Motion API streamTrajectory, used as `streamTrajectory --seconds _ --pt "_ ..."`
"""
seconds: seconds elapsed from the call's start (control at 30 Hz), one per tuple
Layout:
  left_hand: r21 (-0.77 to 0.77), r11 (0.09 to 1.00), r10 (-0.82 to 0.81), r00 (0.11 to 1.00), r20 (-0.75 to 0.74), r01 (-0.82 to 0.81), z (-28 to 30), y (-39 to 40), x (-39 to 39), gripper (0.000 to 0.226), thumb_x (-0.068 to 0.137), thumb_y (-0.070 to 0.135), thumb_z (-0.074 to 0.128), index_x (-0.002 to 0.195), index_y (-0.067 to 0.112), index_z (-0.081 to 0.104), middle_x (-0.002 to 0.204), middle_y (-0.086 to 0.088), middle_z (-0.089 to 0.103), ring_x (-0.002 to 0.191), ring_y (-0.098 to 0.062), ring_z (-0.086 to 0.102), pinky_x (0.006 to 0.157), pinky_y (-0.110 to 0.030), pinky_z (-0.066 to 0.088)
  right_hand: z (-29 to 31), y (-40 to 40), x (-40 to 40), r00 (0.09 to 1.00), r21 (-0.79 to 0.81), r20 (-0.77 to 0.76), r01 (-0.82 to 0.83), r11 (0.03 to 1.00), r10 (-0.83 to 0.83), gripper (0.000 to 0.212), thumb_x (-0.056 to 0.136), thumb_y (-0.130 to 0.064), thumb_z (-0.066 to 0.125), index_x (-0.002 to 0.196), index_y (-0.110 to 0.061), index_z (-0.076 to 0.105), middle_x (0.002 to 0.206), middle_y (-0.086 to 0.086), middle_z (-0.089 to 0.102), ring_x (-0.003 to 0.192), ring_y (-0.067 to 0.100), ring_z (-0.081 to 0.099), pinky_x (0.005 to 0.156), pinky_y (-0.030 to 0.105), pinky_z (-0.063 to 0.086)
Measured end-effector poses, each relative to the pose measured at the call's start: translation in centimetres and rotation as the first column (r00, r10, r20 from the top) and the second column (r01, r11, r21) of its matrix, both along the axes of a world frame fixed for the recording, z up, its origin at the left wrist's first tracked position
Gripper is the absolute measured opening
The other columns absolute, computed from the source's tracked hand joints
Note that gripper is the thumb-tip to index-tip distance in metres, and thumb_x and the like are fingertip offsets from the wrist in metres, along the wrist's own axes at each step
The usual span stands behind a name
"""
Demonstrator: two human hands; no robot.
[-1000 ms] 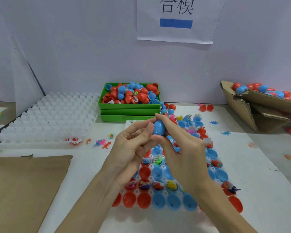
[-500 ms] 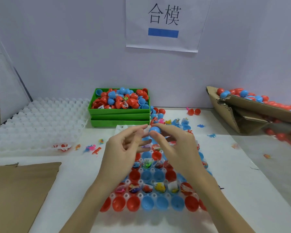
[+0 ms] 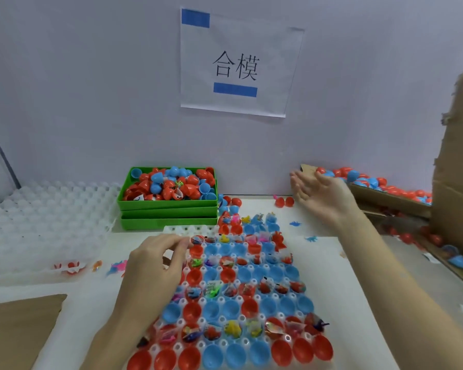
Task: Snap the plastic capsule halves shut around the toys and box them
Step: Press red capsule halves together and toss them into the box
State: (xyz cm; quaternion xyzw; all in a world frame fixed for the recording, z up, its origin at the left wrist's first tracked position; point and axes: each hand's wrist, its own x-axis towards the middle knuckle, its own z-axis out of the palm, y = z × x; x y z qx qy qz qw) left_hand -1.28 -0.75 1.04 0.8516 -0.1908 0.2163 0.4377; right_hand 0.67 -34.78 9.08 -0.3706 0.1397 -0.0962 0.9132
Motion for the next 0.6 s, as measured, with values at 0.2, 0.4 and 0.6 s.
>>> streamTrajectory --seconds 0.2,0.4,0.6 --pt "0.103 0.994 0.04 0.999 -0.003 -0.039 -0.5 0.4 0.5 0.009 0.099 0.015 0.069 0.099 0.018 0.077 0.092 0.013 0.07 0.09 -0.013 0.064 0.081 -0.033 0.054 -5.9 6.4 -3.7 0.988 -0.37 -0.13 -0.128 0.92 0.085 0.03 0.108 -0.023 0.049 0.118 -0.009 0.073 0.11 0.004 0.079 0.093 0.013 0.076 0.074 0.023 0.058" --pt "0.203 0.978 0.053 0.997 -0.064 -0.039 -2.0 0.9 1.5 0.016 0.105 0.02 0.059 0.111 0.022 0.073 0.107 0.012 0.067 0.105 -0.007 0.053 0.091 -0.023 0.042 -7.1 9.2 -4.8 0.988 -0.521 -0.105 -0.155 0.839 0.117 0.03 0.109 -0.02 0.05 0.11 -0.008 0.078 0.1 0.013 0.078 0.086 0.02 0.074 0.069 0.021 0.06" --pt "0.423 0.902 -0.03 0.99 -0.137 0.085 -2.9 0.2 1.8 0.056 0.106 0.061 0.024 0.143 0.038 0.058 0.132 0.016 0.055 0.127 -0.009 0.038 0.11 -0.032 0.033 -7.0 10.0 -5.5 0.98 -0.564 -0.086 -0.196 0.802 0.179 0.033 0.109 -0.02 0.049 0.107 -0.01 0.08 0.098 0.011 0.078 0.083 0.017 0.073 0.072 0.022 0.06"
